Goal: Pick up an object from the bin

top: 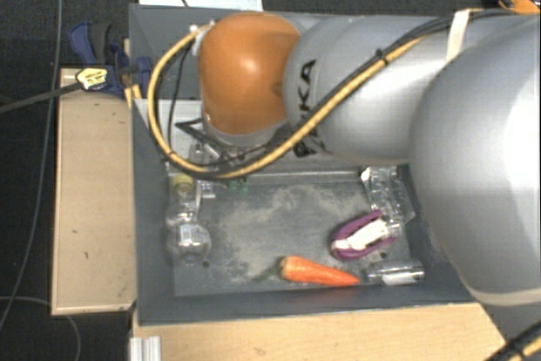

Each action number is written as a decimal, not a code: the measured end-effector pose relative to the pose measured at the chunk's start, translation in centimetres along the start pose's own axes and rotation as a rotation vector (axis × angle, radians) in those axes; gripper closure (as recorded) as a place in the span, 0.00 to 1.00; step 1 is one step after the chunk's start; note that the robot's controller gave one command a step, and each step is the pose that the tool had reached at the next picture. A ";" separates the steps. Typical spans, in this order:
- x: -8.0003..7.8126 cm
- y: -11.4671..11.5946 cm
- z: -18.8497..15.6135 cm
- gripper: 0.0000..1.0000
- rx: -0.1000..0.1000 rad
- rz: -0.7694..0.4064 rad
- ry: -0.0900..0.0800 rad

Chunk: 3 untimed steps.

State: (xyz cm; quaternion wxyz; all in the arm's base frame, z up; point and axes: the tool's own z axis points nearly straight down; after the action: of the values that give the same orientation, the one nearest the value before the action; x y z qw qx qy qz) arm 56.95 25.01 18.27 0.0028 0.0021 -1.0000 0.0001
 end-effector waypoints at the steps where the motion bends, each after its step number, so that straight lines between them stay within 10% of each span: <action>1: -0.2 -0.2 -0.5 0.00 -0.002 0.008 -0.008; 2: 0.5 -0.2 10.6 0.00 0.007 -0.476 -0.008; 3: 1.6 0.0 4.2 0.00 -0.001 -0.632 -0.011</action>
Offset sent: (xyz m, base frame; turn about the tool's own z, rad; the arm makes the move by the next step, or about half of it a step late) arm -0.0102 0.0012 -0.1127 -0.4765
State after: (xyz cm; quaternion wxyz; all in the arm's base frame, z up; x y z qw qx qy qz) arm 55.28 24.97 14.11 -0.0027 0.3128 -0.9498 -0.0011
